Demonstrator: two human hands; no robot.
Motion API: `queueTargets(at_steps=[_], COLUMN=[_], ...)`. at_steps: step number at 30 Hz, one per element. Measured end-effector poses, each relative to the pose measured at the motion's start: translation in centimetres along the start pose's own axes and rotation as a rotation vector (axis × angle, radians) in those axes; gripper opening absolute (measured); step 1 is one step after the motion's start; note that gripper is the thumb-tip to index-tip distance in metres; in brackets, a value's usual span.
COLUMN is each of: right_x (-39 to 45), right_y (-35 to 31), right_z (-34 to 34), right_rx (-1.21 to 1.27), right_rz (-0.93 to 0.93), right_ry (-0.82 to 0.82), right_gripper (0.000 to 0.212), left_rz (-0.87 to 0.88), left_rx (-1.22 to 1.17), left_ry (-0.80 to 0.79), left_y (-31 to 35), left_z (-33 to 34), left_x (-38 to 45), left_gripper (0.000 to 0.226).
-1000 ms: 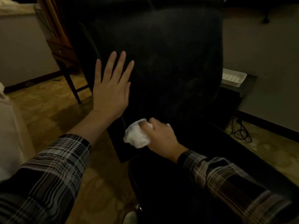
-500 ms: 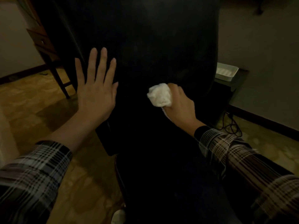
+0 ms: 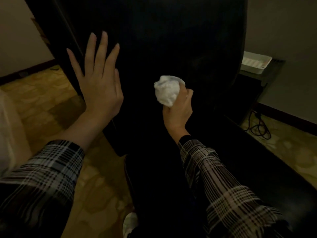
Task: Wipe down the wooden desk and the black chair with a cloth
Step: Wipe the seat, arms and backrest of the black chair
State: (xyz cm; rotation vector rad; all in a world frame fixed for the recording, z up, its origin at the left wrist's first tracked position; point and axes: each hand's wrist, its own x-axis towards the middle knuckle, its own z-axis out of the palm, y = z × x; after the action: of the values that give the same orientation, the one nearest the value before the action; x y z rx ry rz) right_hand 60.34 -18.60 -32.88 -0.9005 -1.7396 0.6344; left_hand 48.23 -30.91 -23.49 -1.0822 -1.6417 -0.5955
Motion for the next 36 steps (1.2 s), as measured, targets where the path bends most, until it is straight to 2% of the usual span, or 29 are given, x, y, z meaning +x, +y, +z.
queueTargets(at_steps=[2,6,7,10,13,16,18,20,22,23,25,27,30,31,32,33,36], right_x=[-2.0,-8.0,-8.6,-8.9,-7.7,-4.5,-3.4,-4.8,-6.7,-7.5,-8.3,-9.5,-12.5,-13.1,-13.3,-13.3,-13.2], right_y=[2.0,6.4,6.6,5.0,1.8,-3.0,-6.2,-8.0,-7.6,-7.1,-5.7,-3.9,-0.2,0.4,0.6,0.2,-0.9], right_z=[0.3,1.9,2.1,1.0,-1.3,-0.9,0.3,1.4,2.3,2.6,3.3,3.5,3.4,3.4,3.6,3.6,2.9], right_rx=[0.022,-0.259,-0.272,-0.080,0.232,0.339,0.323,0.234,0.181,0.157,0.066,-0.042,-0.327,-0.382,-0.370,-0.318,-0.114], right_rz=[0.085,0.268,0.287,0.378,0.296,0.144,0.073,0.064,0.128,0.157,0.186,0.161,0.072,0.101,0.145,0.183,0.165], right_ry=[-0.069,-0.473,-0.491,-0.372,-0.201,-0.142,-0.119,-0.164,-0.221,-0.236,-0.273,-0.340,-0.618,-0.715,-0.738,-0.719,-0.512], right_gripper=[0.053,0.053,0.051,0.036,0.017,0.037,0.044,0.061,0.072,0.071,0.055,0.045,0.052,0.050,0.047,0.043,0.032], left_rz=[-0.006,-0.007,0.004,0.006,0.005,0.014,0.016,0.023,0.042,0.056,0.084,0.097,0.083,0.083,0.089,0.092,0.071], left_rx=[-0.006,-0.005,-0.004,0.002,-0.014,-0.060,-0.055,-0.040,-0.139,-0.188,-0.235,-0.232,-0.214,-0.202,-0.185,-0.156,-0.042], left_ry=[-0.009,-0.036,-0.037,-0.046,-0.020,0.004,0.039,0.068,0.024,-0.006,-0.038,-0.052,-0.068,-0.080,-0.091,-0.096,-0.099], left_y=[0.3,0.2,0.2,0.0,0.0,-0.2,-0.4,-0.9,-1.4,-1.6,-1.8,-1.8,-1.4,-1.3,-1.2,-1.1,-0.3], left_z=[0.1,-0.1,-0.1,0.0,0.3,0.5,1.0,1.3,1.4,1.2,0.9,0.7,0.3,0.1,0.0,-0.1,-0.3], left_x=[0.2,0.1,0.0,0.1,0.1,-0.1,0.1,0.0,-0.4,-0.7,-0.9,-0.7,-0.5,-0.7,-0.7,-0.7,-0.6], left_gripper=[0.040,0.041,0.041,0.040,0.040,0.040,0.037,0.031,0.033,0.036,0.036,0.037,0.039,0.039,0.039,0.039,0.043])
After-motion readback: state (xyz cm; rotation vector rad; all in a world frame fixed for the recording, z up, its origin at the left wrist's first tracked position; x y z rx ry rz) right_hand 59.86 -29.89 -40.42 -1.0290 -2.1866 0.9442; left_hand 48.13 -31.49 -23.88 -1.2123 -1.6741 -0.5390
